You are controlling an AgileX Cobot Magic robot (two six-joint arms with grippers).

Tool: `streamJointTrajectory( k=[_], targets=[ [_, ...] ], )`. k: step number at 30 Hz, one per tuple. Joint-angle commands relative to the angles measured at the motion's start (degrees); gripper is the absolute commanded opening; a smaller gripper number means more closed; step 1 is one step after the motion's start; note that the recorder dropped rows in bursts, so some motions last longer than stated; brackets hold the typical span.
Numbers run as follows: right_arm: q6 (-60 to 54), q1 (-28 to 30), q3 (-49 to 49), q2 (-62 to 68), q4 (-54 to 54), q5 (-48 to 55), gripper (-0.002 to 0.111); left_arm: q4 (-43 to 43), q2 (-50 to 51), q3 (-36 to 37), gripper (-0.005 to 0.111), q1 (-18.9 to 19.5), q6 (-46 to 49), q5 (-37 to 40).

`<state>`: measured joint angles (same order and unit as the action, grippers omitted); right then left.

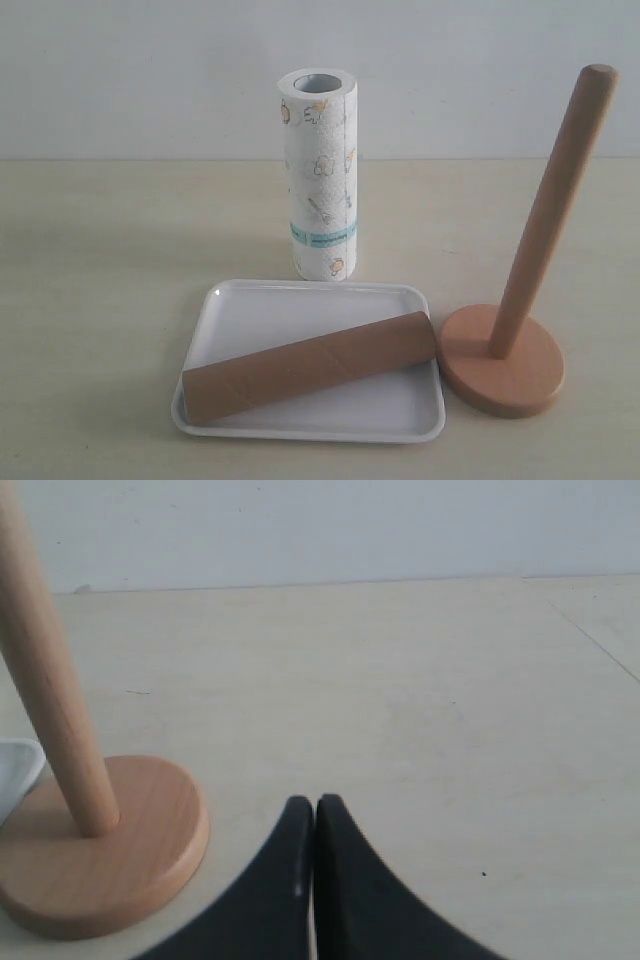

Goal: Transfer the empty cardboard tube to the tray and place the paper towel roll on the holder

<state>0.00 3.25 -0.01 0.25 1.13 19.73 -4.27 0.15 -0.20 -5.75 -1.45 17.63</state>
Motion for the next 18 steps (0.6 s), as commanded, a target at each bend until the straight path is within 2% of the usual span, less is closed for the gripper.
streamJointTrajectory(
  k=[1,4,18],
  targets=[
    [0.0,-0.6,0.0,-0.2,0.1,-0.1,0.000,0.0,-0.2,0.2,0.005,0.1,0.0,-0.1],
    [0.0,-2.6,0.0,-0.2,0.0,-0.1,0.000,0.0,-0.2,0.2,0.005,0.1,0.0,-0.1],
    [0.0,-2.8,0.0,-0.2,0.0,-0.1,0.000,0.0,-0.2,0.2,0.005,0.1,0.0,-0.1]
  ],
)
